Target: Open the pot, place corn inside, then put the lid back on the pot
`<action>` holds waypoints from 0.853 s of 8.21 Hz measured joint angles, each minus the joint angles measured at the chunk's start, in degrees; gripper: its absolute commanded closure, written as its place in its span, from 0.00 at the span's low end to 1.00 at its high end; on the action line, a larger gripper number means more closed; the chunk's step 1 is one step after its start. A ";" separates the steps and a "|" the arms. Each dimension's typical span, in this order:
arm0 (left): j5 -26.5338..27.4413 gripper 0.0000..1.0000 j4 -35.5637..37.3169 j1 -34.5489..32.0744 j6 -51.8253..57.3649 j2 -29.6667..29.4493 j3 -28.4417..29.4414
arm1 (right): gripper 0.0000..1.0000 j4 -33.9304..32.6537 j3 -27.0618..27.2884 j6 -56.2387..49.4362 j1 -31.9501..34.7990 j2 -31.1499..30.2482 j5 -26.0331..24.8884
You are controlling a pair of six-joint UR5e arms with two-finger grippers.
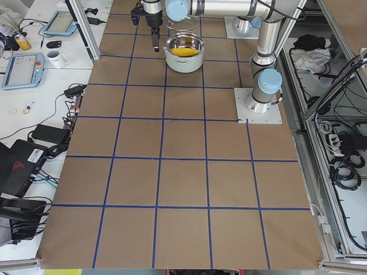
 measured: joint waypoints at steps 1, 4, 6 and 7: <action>0.05 0.00 -0.11 2.35 0.64 0.58 0.08 | 0.79 -1.53 -0.54 3.60 2.18 1.92 0.18; 0.06 0.00 0.05 5.20 0.99 2.61 0.10 | 0.79 -3.85 -1.33 7.10 4.90 7.03 1.12; 0.17 0.00 -0.03 5.24 0.57 4.43 -0.30 | 0.80 -4.70 -1.34 7.46 5.23 8.43 2.20; 0.22 0.00 -0.10 5.17 0.37 4.97 -0.45 | 0.80 -4.81 -1.13 7.51 5.44 8.71 2.43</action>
